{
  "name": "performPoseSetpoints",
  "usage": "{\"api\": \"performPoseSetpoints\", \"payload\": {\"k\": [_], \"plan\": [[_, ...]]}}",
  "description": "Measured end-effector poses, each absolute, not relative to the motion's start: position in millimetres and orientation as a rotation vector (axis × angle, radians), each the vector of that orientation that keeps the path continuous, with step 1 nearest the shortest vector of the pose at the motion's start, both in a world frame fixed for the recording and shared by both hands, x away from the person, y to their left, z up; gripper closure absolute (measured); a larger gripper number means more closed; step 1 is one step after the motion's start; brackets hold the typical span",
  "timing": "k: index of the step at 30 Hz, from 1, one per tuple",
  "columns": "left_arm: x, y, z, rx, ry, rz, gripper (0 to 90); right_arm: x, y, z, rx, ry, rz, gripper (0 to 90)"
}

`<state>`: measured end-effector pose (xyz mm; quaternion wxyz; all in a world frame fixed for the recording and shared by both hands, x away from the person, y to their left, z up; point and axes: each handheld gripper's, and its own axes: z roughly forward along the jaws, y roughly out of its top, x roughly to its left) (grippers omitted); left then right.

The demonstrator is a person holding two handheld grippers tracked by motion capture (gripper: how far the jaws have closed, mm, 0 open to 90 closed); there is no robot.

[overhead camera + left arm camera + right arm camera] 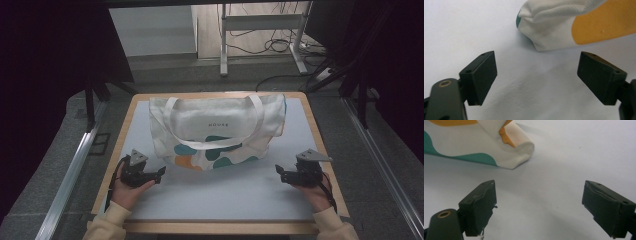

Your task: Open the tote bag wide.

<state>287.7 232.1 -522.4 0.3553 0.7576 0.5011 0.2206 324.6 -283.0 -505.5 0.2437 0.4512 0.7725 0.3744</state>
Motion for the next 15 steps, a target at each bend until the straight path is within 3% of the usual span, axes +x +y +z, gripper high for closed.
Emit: {"api": "performPoseSetpoints", "payload": {"k": [15], "plan": [[278.3,238.7,-517.4,1.904,1.293,0.562,22.9,323.9,-279.2,-504.2,1.209,2.119,1.063,19.0]]}}
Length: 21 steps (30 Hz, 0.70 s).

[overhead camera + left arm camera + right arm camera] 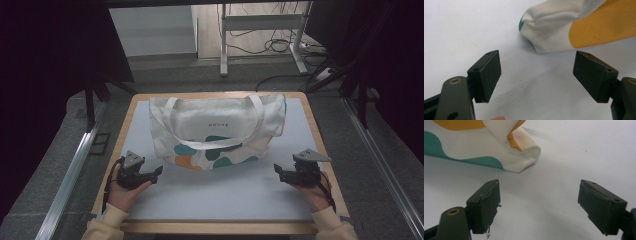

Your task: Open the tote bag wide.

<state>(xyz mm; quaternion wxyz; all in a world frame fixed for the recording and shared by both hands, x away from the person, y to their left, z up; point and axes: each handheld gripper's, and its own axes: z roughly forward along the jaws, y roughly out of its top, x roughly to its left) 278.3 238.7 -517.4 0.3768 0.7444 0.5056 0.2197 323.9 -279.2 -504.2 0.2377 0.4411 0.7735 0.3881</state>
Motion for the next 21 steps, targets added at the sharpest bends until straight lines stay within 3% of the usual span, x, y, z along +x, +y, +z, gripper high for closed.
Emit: {"api": "performPoseSetpoints", "payload": {"k": [21], "plan": [[283.0,245.2,-503.5,1.827,1.282,0.548,25.4,316.3,-287.1,-505.4,1.219,2.117,1.041,21.6]]}}
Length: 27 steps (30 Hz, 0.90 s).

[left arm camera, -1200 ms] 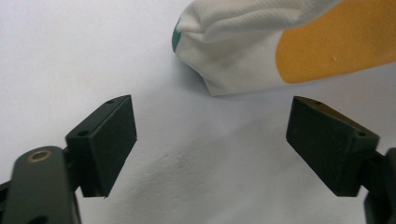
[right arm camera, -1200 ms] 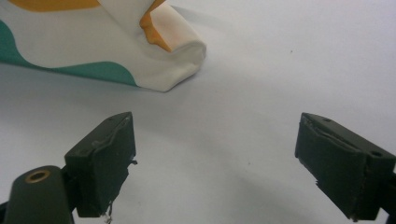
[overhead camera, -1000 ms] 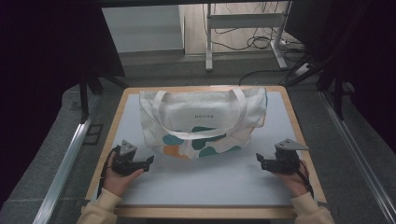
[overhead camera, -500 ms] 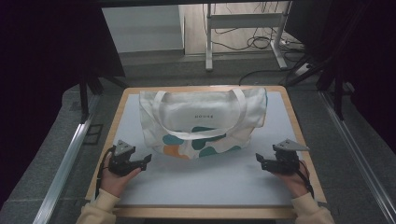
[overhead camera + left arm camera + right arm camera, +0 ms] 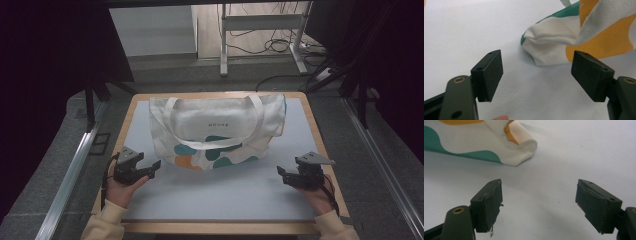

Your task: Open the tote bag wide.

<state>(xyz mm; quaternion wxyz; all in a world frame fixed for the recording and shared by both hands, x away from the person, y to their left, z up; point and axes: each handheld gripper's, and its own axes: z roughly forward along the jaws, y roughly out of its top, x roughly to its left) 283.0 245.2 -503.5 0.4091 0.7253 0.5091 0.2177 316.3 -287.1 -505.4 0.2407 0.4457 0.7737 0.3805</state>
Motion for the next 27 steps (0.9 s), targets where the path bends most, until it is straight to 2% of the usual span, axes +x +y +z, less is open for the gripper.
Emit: {"api": "performPoseSetpoints", "payload": {"k": [19,27], "plan": [[275.9,244.8,-467.2,1.802,1.219,0.575,25.4,317.6,-287.1,-503.6,1.228,2.122,1.039,22.7],[268.1,258.3,-454.9,1.753,1.225,0.591,25.3,317.2,-288.1,-503.5,1.229,2.122,1.034,23.0]]}}
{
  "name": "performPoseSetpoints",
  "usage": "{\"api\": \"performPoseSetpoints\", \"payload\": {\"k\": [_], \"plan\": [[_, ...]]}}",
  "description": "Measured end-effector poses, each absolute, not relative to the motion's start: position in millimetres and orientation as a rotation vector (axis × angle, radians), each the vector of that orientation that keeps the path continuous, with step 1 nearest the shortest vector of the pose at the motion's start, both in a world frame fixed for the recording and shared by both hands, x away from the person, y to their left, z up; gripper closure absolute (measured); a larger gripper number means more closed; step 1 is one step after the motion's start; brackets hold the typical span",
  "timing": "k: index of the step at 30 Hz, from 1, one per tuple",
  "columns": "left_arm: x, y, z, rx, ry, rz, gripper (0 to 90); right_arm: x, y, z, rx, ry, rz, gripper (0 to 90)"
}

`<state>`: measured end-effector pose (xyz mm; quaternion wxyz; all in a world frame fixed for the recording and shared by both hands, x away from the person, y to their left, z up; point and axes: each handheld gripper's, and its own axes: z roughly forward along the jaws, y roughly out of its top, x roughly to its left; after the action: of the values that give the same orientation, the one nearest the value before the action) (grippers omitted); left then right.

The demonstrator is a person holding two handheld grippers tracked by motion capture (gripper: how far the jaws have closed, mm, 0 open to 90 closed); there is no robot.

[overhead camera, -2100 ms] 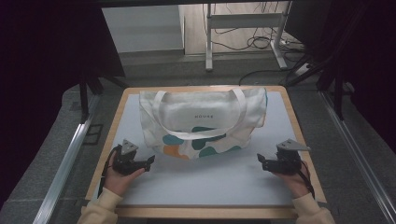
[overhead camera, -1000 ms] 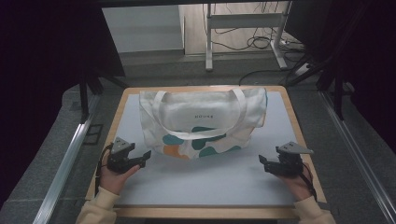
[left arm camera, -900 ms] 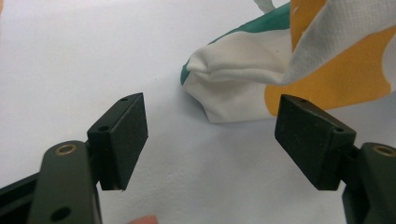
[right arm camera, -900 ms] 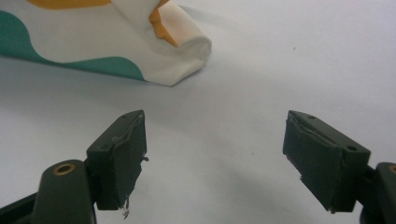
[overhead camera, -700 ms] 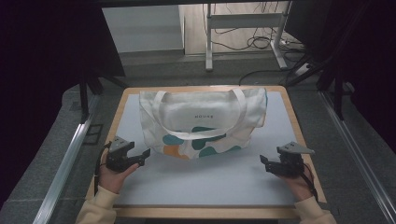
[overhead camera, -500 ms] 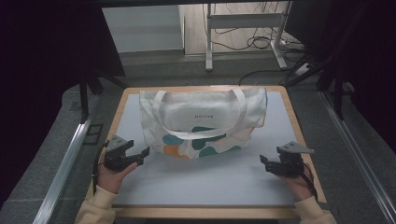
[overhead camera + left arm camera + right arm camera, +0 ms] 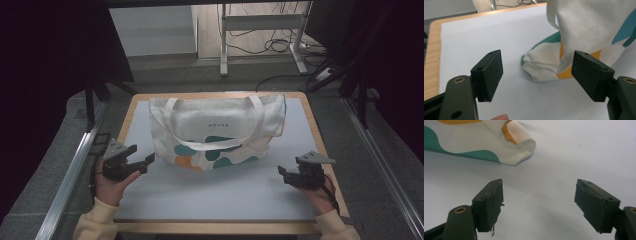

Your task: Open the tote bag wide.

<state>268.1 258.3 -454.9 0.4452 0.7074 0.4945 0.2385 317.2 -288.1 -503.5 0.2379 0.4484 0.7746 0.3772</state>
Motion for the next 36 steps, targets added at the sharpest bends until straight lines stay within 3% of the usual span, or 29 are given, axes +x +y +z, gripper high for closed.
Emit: {"api": "performPoseSetpoints", "payload": {"k": [17,27,36], "plan": [[278.4,251.5,-414.6,1.731,1.114,0.543,21.3,319.1,-286.6,-497.4,1.215,2.117,1.042,23.3],[299.5,243.6,-396.8,1.746,1.08,0.545,21.0,343.6,-292.0,-446.0,1.134,2.056,1.219,23.3],[310.8,240.3,-397.1,1.78,1.054,0.548,21.3,363.9,-287.7,-419.8,1.101,2.061,1.312,23.3]]}}
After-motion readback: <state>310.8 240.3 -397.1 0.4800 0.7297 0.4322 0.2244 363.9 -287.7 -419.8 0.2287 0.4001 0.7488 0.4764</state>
